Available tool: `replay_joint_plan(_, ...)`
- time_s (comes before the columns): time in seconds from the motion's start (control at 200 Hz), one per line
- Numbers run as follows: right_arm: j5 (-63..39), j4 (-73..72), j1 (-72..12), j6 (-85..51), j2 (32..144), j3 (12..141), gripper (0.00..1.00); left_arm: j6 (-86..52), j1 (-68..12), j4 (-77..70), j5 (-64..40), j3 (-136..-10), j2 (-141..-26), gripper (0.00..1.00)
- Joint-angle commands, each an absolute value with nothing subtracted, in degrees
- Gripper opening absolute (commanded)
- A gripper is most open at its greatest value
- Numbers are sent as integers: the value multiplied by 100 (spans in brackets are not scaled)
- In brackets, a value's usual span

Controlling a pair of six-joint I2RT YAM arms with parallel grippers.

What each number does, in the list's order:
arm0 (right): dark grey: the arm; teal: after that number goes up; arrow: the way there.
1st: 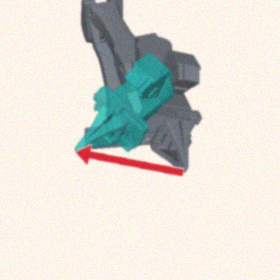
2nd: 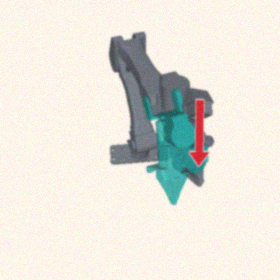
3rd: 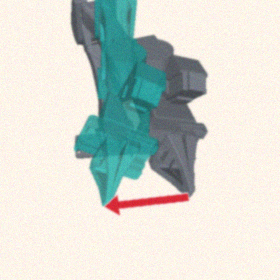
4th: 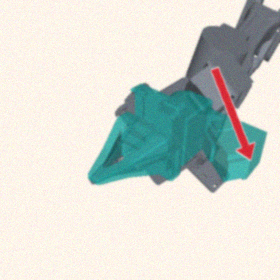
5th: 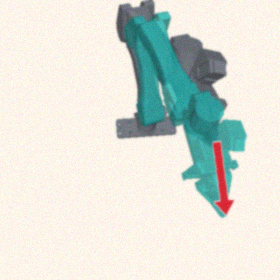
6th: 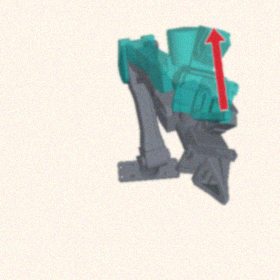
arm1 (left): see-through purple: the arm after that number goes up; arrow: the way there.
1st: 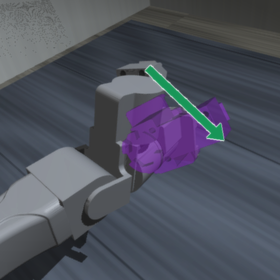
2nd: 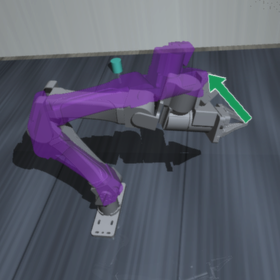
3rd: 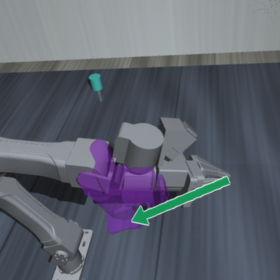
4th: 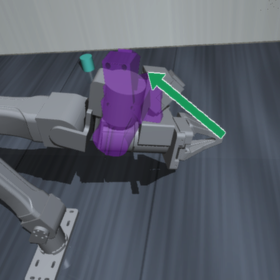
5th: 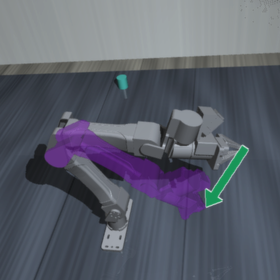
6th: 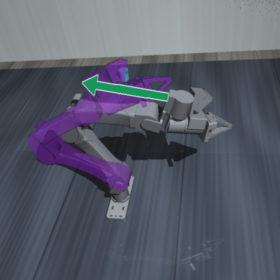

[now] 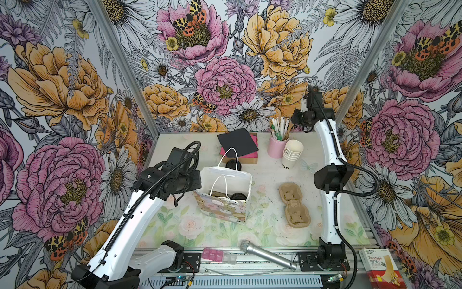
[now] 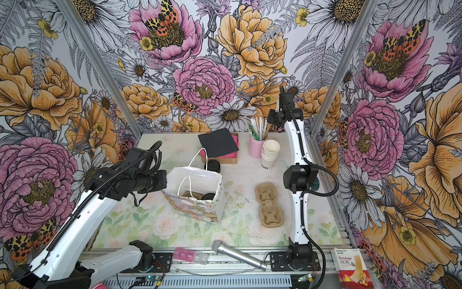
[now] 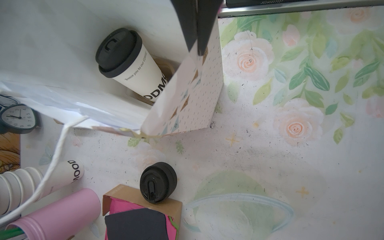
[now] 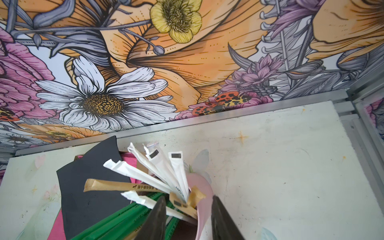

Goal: Pack a coffee takeout order
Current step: Pick up the straw from the storage cup.

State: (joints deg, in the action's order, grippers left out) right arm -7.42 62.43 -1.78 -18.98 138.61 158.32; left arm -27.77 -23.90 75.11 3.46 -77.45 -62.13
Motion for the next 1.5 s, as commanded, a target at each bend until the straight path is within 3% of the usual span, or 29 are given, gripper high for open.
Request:
replay_joint_plan(0.0, -842, 6012, -185, -1859, 14049, 15997, 37, -2804, -2428, 7401, 379, -7792, -6280, 0)
replay_joint_plan(0.26, -984, 5959, -193, -1849, 14115, 15996, 35, -2772, -2429, 7400, 395, -7810, -6350, 0)
replay_joint_plan(0.545, -958, 5933, -203, -1858, 14150, 16002, 15, -2731, -2417, 7393, 402, -7864, -6441, 0)
replay_joint_plan(0.76, -887, 5932, -211, -1820, 14073, 15981, 7, -2673, -2393, 7388, 387, -7892, -6528, 0)
replay_joint_plan(1.165, -810, 5933, -253, -1673, 13524, 15917, 0, -2620, -2362, 7326, 347, -7903, -6575, 0)
replay_joint_plan(1.496, -708, 5933, -281, -1547, 12846, 15887, 0, -2625, -2364, 7305, 313, -7883, -6555, 0)
